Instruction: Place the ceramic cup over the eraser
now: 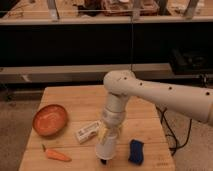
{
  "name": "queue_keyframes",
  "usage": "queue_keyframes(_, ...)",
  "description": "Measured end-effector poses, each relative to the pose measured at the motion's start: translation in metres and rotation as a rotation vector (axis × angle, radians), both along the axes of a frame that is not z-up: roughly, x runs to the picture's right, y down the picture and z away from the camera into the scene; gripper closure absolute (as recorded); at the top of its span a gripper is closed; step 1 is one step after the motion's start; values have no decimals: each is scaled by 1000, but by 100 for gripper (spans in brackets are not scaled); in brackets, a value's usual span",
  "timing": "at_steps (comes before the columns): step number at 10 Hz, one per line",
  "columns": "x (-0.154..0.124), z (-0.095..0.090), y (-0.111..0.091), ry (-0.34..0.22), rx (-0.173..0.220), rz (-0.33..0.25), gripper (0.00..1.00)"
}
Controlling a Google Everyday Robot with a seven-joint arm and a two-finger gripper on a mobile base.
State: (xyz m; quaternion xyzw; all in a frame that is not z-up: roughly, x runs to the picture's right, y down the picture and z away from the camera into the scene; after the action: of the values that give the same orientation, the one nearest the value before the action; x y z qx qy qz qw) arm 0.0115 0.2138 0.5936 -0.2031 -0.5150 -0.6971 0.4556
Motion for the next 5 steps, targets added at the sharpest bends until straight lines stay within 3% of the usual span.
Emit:
queue_keyframes(2, 8, -8, 11, -2, -11, -2, 20)
queue_keyframes(5, 8, -3, 16, 84, -3, -56, 20)
